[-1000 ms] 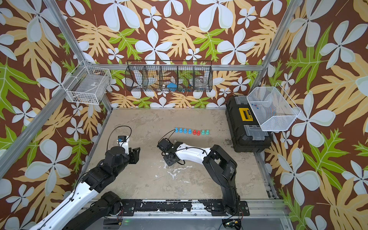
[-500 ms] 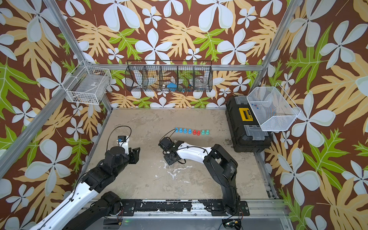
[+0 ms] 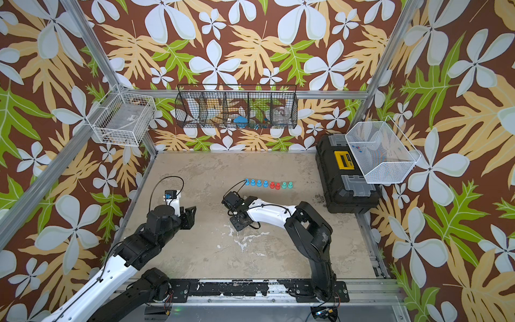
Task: Close the stamp cap
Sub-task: Close the cover of the stamp.
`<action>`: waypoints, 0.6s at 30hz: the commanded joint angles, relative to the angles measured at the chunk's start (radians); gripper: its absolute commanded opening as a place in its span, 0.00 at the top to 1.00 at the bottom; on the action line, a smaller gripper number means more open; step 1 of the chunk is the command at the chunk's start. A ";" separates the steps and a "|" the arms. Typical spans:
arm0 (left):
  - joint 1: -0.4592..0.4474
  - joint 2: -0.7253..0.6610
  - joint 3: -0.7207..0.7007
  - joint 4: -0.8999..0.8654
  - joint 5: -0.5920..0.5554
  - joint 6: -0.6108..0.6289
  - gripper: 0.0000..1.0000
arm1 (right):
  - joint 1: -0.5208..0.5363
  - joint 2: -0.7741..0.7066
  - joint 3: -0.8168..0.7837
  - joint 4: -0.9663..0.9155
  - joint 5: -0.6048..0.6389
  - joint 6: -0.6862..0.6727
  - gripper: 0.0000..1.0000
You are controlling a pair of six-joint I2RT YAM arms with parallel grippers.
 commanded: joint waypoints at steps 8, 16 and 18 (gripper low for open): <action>0.002 -0.003 -0.003 0.010 -0.003 0.003 0.44 | -0.001 -0.030 0.012 -0.043 0.050 -0.004 0.82; 0.002 -0.003 -0.003 0.009 -0.004 0.003 0.44 | -0.003 -0.016 -0.045 0.002 0.027 0.005 0.82; 0.002 -0.002 -0.003 0.010 -0.005 0.002 0.44 | -0.003 -0.016 -0.054 0.008 0.024 0.007 0.82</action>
